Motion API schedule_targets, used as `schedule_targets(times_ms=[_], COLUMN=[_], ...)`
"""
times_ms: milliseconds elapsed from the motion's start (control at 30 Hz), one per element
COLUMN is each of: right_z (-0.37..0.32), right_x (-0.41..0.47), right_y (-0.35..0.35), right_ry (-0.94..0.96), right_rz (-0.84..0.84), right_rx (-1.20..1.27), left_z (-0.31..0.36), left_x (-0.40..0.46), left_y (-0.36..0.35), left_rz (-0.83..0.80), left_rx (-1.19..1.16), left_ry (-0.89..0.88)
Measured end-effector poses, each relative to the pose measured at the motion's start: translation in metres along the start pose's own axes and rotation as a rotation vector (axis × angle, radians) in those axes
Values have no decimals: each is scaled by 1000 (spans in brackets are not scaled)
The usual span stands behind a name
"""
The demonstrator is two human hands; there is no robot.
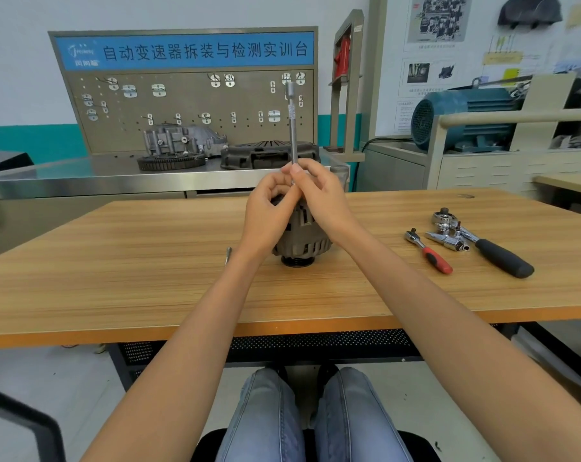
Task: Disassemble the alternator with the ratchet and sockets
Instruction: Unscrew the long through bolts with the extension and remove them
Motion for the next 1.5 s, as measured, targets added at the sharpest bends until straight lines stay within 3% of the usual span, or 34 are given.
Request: schedule_targets(times_ms=[1500], right_z=[-1], right_x=[-2], right_y=[0], right_ry=[19], right_rz=[15], right_rx=[22], left_z=[4], left_x=[-2], left_y=[0], left_rz=[-1], left_rx=[-4], left_ry=[9])
Point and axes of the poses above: each hand's wrist, its own x-axis towards the middle knuckle, its own y-axis out of the back of the hand, z = x × y, the point moved 1 cm from there along x, towards the middle knuckle, and after that the axes turned 3 degrees about -x, right-handed, at the moved point
